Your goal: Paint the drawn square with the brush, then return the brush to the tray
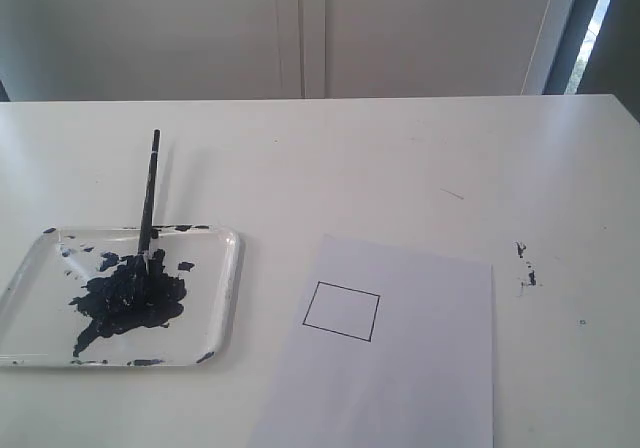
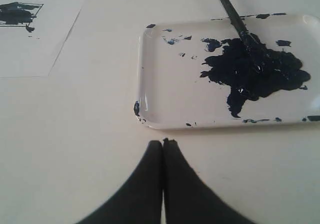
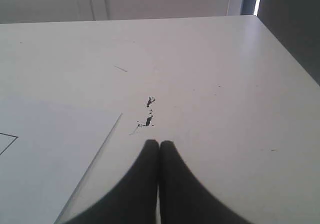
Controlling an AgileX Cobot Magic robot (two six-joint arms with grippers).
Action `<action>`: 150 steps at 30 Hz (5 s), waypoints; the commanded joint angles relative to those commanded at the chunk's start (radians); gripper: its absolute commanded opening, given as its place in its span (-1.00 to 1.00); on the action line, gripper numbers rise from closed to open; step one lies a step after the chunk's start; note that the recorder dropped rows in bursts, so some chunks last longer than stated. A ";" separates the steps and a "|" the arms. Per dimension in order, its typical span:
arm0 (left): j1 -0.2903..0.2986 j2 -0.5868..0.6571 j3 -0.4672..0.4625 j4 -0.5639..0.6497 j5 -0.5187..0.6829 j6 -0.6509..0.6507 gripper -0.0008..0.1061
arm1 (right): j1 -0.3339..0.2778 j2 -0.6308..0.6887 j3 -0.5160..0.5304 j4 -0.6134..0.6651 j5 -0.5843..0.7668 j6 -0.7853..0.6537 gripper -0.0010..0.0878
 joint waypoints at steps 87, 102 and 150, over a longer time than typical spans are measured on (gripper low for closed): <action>-0.213 0.501 -0.453 0.174 -0.452 -0.408 -0.99 | 0.000 0.000 0.000 0.050 -0.514 0.337 -0.98; -0.328 1.075 -0.859 0.382 -0.325 -0.395 -0.99 | 0.000 0.000 0.000 0.045 -0.484 0.357 -0.98; -0.247 2.159 -1.777 0.238 0.152 -0.427 0.07 | 0.000 0.000 0.000 0.045 -0.499 0.378 -0.98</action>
